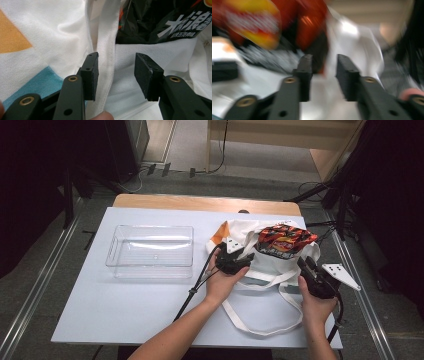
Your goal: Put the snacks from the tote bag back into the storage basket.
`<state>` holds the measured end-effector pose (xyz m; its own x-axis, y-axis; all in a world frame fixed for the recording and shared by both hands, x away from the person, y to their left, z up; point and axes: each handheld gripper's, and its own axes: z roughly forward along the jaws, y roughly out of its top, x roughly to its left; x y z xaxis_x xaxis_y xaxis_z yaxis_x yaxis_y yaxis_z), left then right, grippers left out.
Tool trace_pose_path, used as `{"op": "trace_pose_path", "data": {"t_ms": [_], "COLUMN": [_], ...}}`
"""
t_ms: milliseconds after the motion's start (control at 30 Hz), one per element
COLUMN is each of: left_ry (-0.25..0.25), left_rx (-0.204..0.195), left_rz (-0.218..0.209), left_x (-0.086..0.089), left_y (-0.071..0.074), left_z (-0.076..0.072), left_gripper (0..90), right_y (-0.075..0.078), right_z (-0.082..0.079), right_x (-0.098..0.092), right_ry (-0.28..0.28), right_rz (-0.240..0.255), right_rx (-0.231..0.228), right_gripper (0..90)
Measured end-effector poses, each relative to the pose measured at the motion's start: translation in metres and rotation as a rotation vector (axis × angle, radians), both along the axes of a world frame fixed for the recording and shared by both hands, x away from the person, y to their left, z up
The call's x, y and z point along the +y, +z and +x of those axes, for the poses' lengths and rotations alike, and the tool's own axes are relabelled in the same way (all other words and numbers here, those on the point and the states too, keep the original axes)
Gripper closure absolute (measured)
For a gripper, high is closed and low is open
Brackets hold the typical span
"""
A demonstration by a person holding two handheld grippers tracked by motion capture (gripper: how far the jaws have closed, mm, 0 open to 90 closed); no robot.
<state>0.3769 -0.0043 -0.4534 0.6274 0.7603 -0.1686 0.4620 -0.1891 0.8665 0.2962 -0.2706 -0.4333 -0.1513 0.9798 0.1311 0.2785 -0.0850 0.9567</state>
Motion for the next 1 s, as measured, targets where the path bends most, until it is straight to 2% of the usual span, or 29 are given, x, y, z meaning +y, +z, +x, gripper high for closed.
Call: {"op": "trace_pose_path", "data": {"t_ms": [33, 100, 233, 300, 367, 433, 500, 533, 600, 767, 867, 1000], "left_ry": [0.001, 0.006, 0.002, 0.000, -0.002, -0.001, -0.003, -0.006, -0.013, -0.026, -0.027, -0.034], "left_rx": [-0.001, -0.002, -0.010, -0.015, -0.012, 0.001, 0.017, 0.026, 0.046, 0.065, 0.064, 0.057], "left_rz": [-0.003, -0.008, -0.004, 0.006, 0.016, 0.025, 0.022, 0.025, 0.030, 0.059, 0.060, 0.066], "left_x": [0.000, 0.000, 0.001, 0.001, 0.003, 0.004, 0.004, 0.004, 0.002, -0.002, -0.002, -0.002], "left_y": [0.000, -0.001, 0.001, 0.002, 0.002, 0.001, 0.000, -0.001, -0.004, -0.010, -0.011, -0.011], "left_z": [0.000, -0.001, -0.003, -0.003, -0.003, -0.002, -0.001, -0.001, 0.001, 0.001, 0.001, 0.000], "left_gripper": [56.1, 58.3, 65.0, 70.4, 74.5, 80.1, 82.4, 83.0, 83.1, 80.6, 80.5, 77.3], "right_y": [0.004, 0.012, 0.020, 0.020, 0.018, 0.012, 0.008, 0.005, 0.002, 0.003, 0.004, 0.007], "right_z": [0.000, 0.004, 0.019, 0.032, 0.041, 0.049, 0.052, 0.052, 0.052, 0.046, 0.045, 0.042], "right_x": [0.002, 0.008, 0.008, 0.008, 0.006, 0.007, 0.011, 0.014, 0.018, 0.017, 0.017, 0.020], "right_ry": [0.020, 0.063, 0.057, 0.046, 0.053, 0.107, 0.158, 0.161, 0.147, 0.125, 0.127, 0.117], "right_rz": [-0.012, -0.017, 0.056, 0.062, 0.066, 0.090, 0.063, 0.032, -0.017, 0.002, 0.012, -0.002], "right_rx": [-0.028, -0.042, -0.052, -0.006, 0.029, 0.054, 0.072, 0.083, 0.086, 0.061, 0.056, 0.028], "right_gripper": [55.7, 43.8, 25.2, 19.1, 19.1, 25.8, 31.6, 35.1, 49.4, 78.8, 89.6, 90.0]}}
